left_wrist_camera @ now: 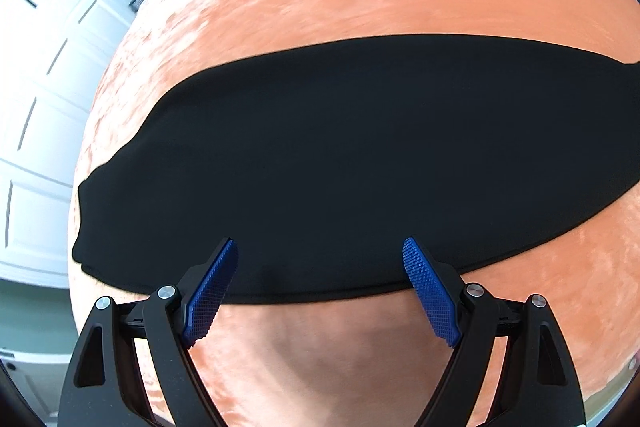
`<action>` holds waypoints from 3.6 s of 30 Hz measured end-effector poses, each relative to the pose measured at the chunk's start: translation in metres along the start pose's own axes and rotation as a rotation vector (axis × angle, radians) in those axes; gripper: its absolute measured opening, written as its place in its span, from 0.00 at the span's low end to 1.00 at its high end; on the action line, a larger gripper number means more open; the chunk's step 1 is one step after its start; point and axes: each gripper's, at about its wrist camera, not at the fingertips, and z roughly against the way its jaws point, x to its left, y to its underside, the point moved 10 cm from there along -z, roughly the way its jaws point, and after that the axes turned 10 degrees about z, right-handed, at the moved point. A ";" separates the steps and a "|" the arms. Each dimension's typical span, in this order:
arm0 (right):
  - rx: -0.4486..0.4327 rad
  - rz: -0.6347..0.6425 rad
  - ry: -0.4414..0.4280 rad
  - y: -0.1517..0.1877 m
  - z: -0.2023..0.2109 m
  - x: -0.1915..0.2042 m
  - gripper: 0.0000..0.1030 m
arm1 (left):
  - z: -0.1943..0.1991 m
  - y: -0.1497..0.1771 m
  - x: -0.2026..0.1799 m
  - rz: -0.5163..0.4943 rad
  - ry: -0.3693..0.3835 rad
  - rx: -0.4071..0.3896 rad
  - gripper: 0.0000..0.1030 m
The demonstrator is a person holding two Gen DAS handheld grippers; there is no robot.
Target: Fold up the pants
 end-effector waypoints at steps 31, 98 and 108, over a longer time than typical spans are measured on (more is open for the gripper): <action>0.145 0.641 -0.322 0.128 -0.036 0.557 0.28 | -0.070 0.065 0.387 0.499 0.020 0.048 0.80; -0.049 0.732 -0.181 0.154 0.054 0.519 0.86 | -0.121 0.055 0.404 1.069 0.333 0.165 0.85; 0.045 0.884 -0.126 0.151 -0.031 0.570 0.38 | -0.125 0.063 0.411 1.016 0.329 0.159 0.85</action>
